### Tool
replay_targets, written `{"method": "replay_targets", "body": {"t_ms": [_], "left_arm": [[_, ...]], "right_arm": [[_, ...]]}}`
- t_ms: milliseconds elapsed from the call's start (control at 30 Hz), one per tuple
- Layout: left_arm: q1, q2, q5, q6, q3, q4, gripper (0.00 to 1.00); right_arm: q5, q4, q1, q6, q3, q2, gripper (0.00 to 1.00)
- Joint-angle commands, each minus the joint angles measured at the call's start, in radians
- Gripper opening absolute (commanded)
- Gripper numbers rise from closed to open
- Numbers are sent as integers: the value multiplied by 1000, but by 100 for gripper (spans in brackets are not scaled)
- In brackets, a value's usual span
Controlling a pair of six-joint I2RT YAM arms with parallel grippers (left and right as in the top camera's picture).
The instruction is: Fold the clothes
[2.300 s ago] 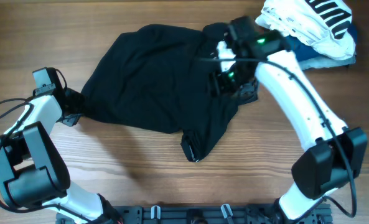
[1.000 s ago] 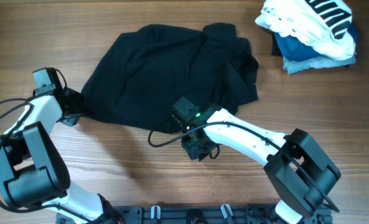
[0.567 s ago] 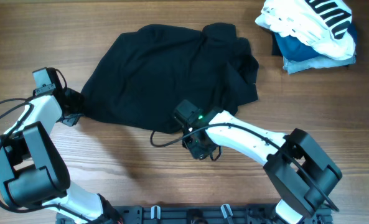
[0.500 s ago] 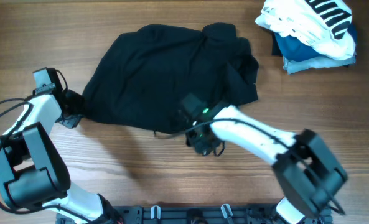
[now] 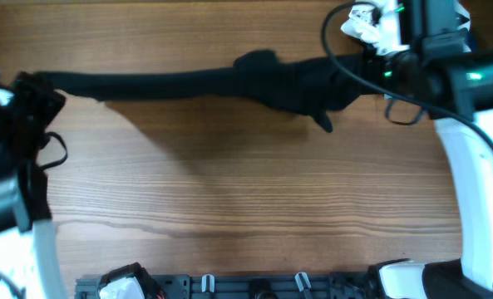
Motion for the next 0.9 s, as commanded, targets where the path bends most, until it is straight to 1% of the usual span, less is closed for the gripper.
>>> {"method": "replay_targets", "body": {"t_ms": [0, 100, 167, 200, 333, 467, 533, 633, 700, 800, 833, 867], "left_arm": [[6, -68, 83, 24, 126, 4, 4], [6, -97, 117, 23, 227, -17, 4], [6, -110, 128, 23, 272, -23, 4], [6, -117, 135, 23, 295, -23, 4], [6, -109, 134, 24, 302, -24, 4], [6, -25, 134, 24, 302, -26, 4], [6, 48, 134, 23, 302, -22, 4], [6, 173, 134, 23, 302, 24, 4], [5, 267, 135, 19, 302, 109, 4], [-3, 400, 134, 19, 302, 298, 4], [-10, 454, 135, 19, 302, 398, 4], [-14, 480, 135, 19, 302, 457, 4]], "right_arm": [[26, -79, -21, -49, 199, -49, 4], [30, -147, -21, -57, 330, -98, 4], [30, -169, -21, -67, 380, -134, 4], [39, -174, -21, -72, 396, -168, 4], [67, -170, -21, -72, 396, -203, 4], [64, -150, -21, -84, 396, -133, 4], [64, -119, -21, -99, 396, -53, 4], [64, -3, -21, -120, 396, 85, 4], [84, 113, -21, -151, 396, 166, 4], [148, 362, -21, -223, 396, 301, 4], [153, 463, -21, -240, 396, 336, 4], [148, 531, -21, -252, 396, 351, 4]]}}
